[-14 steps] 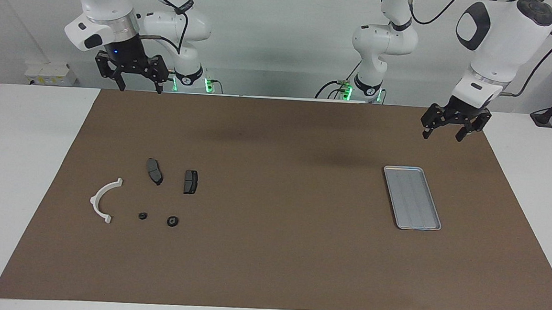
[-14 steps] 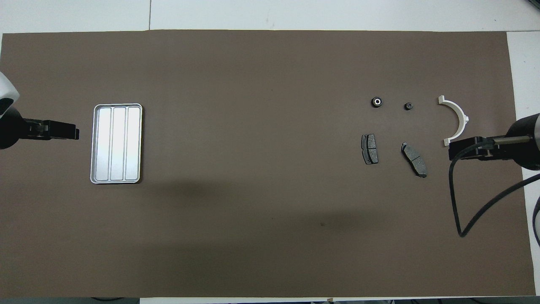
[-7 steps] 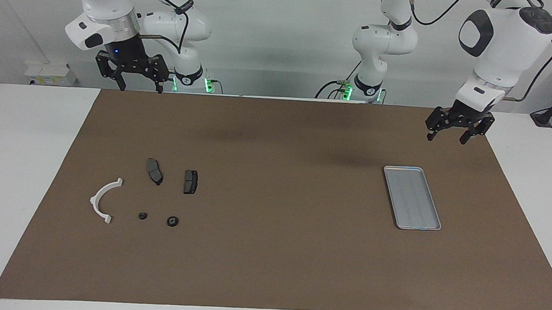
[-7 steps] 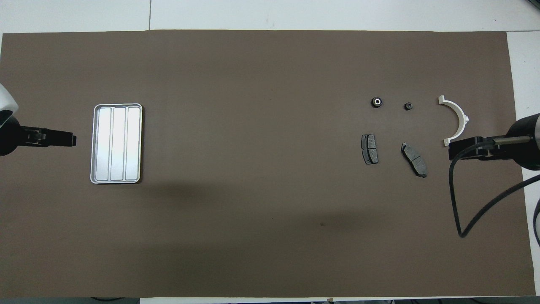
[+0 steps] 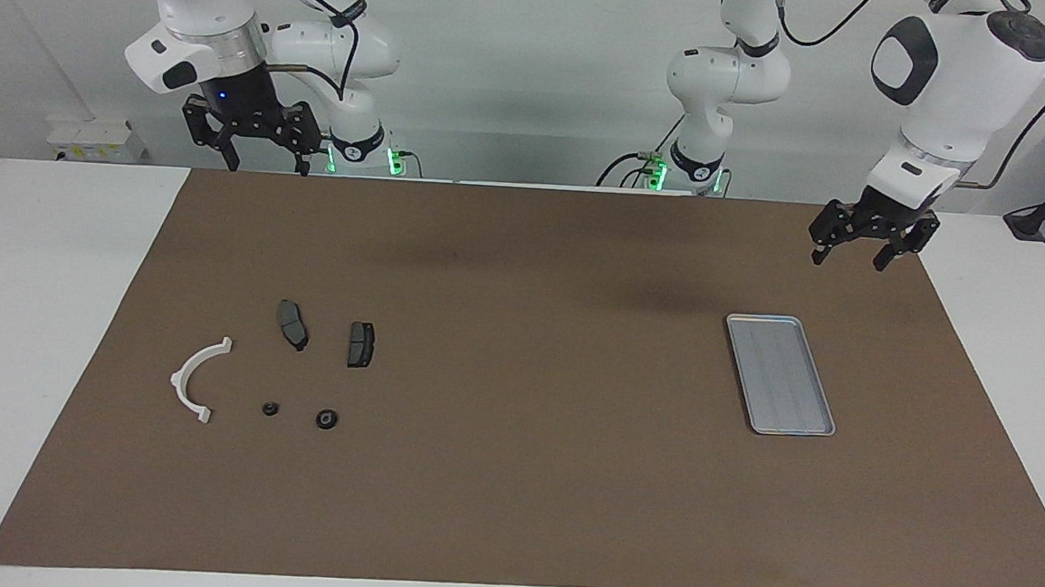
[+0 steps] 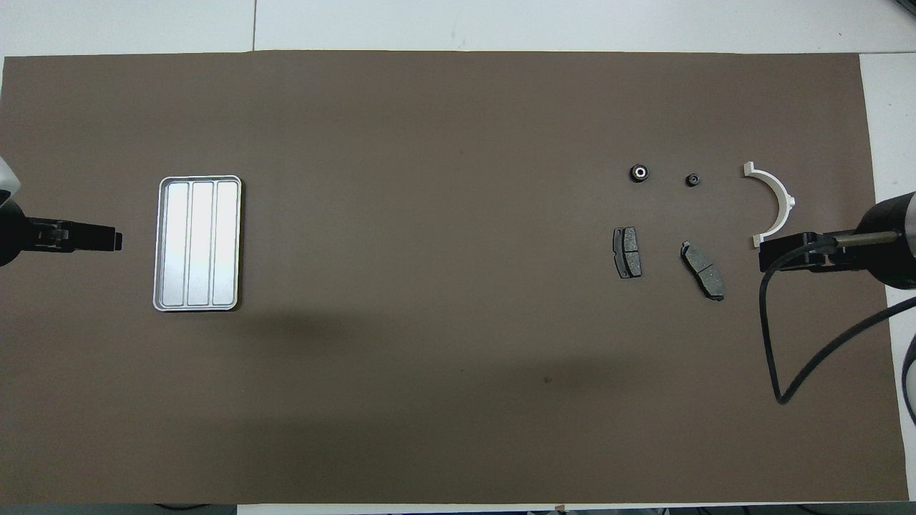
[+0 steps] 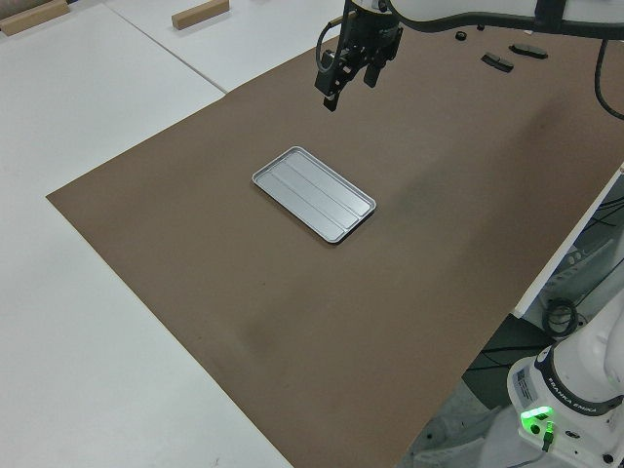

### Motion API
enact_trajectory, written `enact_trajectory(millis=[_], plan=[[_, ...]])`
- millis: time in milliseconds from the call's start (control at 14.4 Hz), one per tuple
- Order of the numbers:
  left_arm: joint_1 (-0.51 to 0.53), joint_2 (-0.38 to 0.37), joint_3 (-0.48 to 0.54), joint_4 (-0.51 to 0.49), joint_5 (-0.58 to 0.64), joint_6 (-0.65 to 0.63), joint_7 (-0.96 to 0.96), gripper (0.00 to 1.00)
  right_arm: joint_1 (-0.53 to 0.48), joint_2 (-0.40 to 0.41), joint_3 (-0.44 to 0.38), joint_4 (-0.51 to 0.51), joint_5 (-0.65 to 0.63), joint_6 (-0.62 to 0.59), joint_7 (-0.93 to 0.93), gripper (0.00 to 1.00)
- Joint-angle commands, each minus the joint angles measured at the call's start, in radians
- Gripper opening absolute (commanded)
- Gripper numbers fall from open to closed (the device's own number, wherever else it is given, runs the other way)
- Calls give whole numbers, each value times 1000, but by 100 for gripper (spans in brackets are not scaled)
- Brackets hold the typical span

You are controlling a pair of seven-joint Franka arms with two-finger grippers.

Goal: Pick bearing gear from pile to tray

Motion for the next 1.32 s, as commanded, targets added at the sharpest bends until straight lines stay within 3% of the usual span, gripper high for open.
enact_trajectory(millis=[0,347,556,1251], plan=[[-1,-34,-5,-33,-6,-7,10,100,-4,-10,4,5,-10,-20,-32,100],[-16,-29,-16,-29,-6,5,-20,100,4,-10,10,-53,-4,71,-34,100],[-15,-27,-16,-23,-6,3,-15,100,4,31,10,-85,-4,147,-30,100],[-18,-30,-17,-29,-6,2,-21,100,33,385,9,-108,-27,500,111,100]])
